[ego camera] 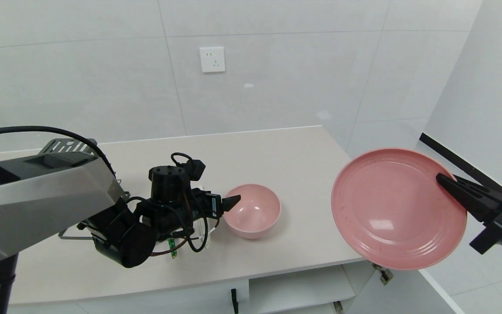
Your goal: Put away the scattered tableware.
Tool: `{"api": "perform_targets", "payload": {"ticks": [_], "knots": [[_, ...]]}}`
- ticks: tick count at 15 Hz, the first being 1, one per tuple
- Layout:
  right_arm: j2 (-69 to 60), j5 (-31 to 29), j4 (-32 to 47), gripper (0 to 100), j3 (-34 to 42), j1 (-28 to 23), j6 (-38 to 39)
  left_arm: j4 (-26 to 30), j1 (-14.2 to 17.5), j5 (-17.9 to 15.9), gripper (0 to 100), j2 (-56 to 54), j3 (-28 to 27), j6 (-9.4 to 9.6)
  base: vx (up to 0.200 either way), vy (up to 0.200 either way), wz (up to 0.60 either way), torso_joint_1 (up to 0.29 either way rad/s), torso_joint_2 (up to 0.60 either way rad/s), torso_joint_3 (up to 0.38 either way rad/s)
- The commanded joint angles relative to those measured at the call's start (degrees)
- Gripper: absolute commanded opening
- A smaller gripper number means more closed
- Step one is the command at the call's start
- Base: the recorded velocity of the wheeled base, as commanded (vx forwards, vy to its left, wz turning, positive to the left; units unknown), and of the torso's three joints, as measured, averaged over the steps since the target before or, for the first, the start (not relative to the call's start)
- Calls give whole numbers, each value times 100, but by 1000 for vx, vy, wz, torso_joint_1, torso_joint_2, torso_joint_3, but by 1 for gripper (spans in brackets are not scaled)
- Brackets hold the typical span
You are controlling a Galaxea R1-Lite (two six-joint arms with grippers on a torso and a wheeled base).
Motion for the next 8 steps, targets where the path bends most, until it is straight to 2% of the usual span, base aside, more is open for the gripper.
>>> {"api": "perform_targets", "payload": {"ticks": [1,8], "knots": [[17,-5,-4,0,-1,11,-1,48,-34,1,100,70,-61,-4,0,0,0,0,0,0],[52,4,-4,0,26,19,-1,189,-95,10,100,123,-87,-13,0,0,0,0,0,0]]}}
